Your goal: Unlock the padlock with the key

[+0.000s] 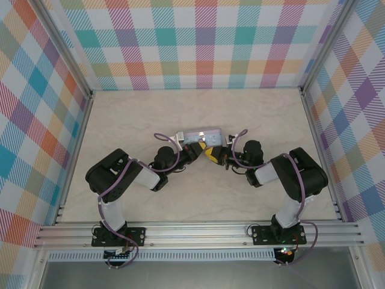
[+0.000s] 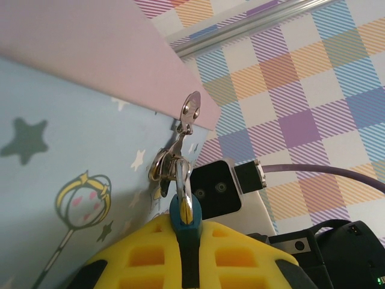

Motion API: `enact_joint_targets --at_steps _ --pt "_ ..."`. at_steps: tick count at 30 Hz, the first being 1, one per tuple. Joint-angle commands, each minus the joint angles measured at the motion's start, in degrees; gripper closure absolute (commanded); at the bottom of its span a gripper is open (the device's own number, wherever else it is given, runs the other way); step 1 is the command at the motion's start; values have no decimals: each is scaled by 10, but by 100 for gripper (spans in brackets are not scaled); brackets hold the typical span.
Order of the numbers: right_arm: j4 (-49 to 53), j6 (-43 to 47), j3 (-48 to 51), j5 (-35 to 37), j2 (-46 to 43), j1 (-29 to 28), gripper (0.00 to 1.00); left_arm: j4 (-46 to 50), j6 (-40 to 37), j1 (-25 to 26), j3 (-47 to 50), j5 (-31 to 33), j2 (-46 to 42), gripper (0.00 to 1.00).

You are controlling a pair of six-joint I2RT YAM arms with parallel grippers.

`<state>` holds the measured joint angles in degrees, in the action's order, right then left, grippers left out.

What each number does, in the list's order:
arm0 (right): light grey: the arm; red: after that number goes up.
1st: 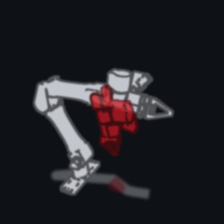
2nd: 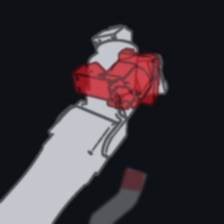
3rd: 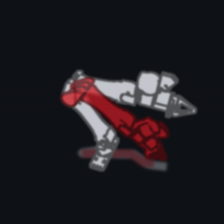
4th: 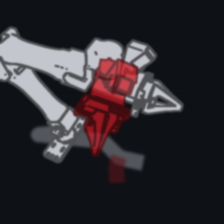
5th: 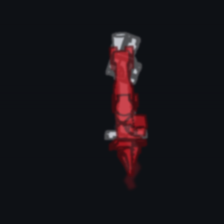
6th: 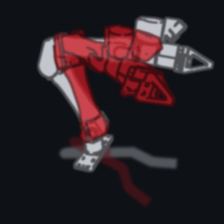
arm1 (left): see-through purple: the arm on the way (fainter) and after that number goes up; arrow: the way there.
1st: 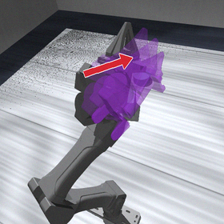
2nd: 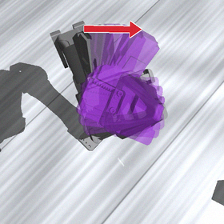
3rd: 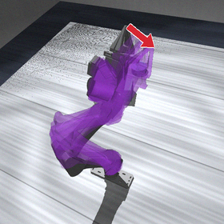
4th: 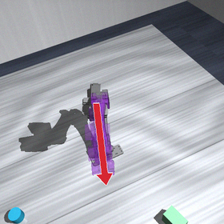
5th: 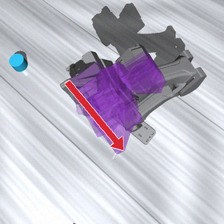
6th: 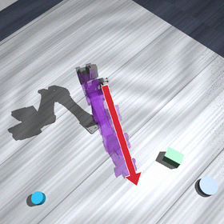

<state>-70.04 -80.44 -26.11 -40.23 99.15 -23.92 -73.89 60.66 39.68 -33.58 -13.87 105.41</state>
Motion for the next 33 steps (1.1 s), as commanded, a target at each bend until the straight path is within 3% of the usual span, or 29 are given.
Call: enact_joint_targets --at_steps 1,33 --pt "-3 19 -19 57 -19 12 96 -28 2 39 -3 -91 3 100" --pt "22 44 -5 57 -30 12 96 -29 21 39 -8 -91 -10 100"
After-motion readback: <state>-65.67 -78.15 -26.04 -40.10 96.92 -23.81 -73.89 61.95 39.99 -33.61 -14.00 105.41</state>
